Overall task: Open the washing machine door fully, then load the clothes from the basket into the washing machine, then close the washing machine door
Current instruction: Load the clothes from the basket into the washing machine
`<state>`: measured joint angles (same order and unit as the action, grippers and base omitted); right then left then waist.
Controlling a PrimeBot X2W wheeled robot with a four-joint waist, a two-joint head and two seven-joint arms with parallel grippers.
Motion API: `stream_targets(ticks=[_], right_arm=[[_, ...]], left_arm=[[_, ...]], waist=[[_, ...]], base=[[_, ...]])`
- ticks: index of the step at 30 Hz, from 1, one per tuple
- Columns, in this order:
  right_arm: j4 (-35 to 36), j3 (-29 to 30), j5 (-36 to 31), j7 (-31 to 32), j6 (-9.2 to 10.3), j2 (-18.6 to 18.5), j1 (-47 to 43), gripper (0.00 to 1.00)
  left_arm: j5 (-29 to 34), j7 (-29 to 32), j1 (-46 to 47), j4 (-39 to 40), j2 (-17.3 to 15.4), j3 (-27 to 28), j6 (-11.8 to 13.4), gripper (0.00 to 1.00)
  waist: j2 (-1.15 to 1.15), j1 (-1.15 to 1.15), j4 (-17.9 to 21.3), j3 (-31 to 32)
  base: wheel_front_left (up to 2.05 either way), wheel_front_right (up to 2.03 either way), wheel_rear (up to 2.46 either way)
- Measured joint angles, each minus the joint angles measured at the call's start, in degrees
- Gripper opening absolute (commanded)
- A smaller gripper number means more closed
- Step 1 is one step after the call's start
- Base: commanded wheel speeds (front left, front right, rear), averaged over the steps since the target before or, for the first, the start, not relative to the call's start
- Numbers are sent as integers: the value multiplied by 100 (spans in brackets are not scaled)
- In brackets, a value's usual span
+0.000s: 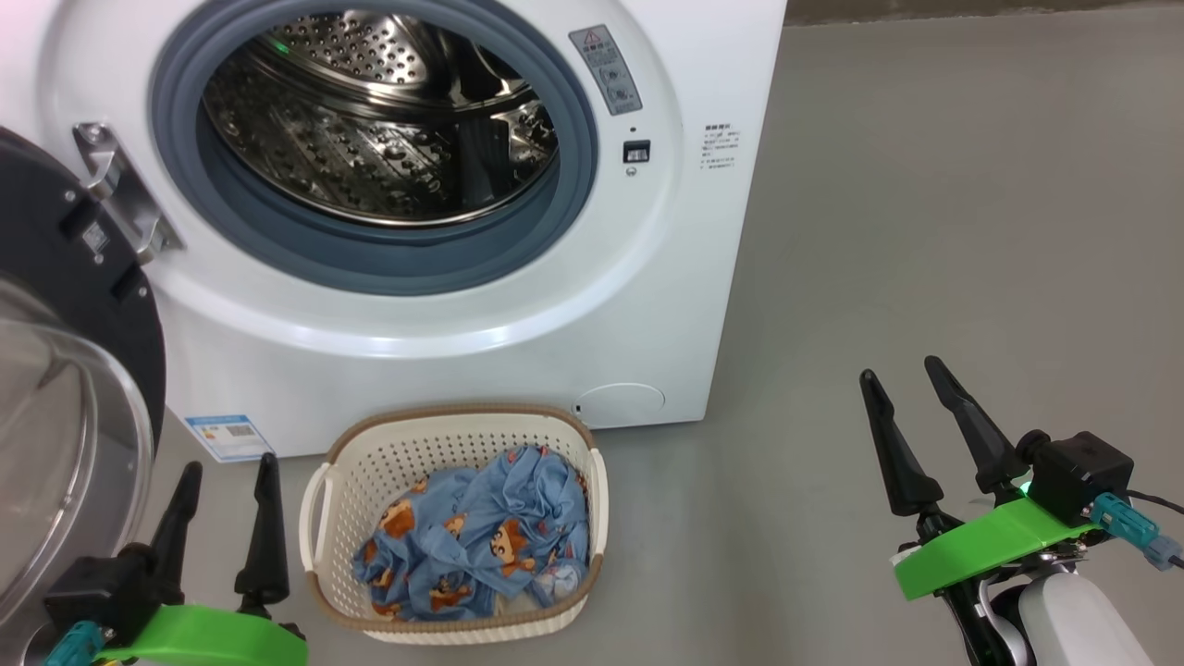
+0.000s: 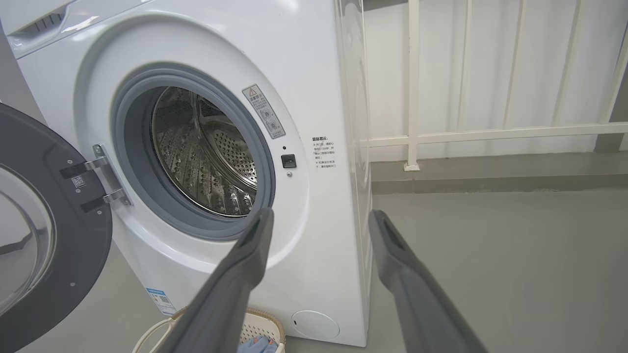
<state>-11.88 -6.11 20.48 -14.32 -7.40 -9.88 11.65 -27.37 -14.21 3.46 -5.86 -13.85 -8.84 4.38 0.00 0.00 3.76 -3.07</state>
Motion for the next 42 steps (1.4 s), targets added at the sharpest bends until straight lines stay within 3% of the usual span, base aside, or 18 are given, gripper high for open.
stream_targets(ticks=[19, 42], right_arm=[[5, 18, -35, 0, 0, 30, 1, 100], [12, 24, -73, 0, 0, 33, 6, 100]], left_arm=[[-1, 0, 1, 19, -30, -2, 76, 100], [-9, 0, 8, 12, -73, -14, 93, 100]], waist=[[0, 0, -34, -62], [0, 0, -48, -170]], base=[[92, -92, 0], [3, -3, 0]])
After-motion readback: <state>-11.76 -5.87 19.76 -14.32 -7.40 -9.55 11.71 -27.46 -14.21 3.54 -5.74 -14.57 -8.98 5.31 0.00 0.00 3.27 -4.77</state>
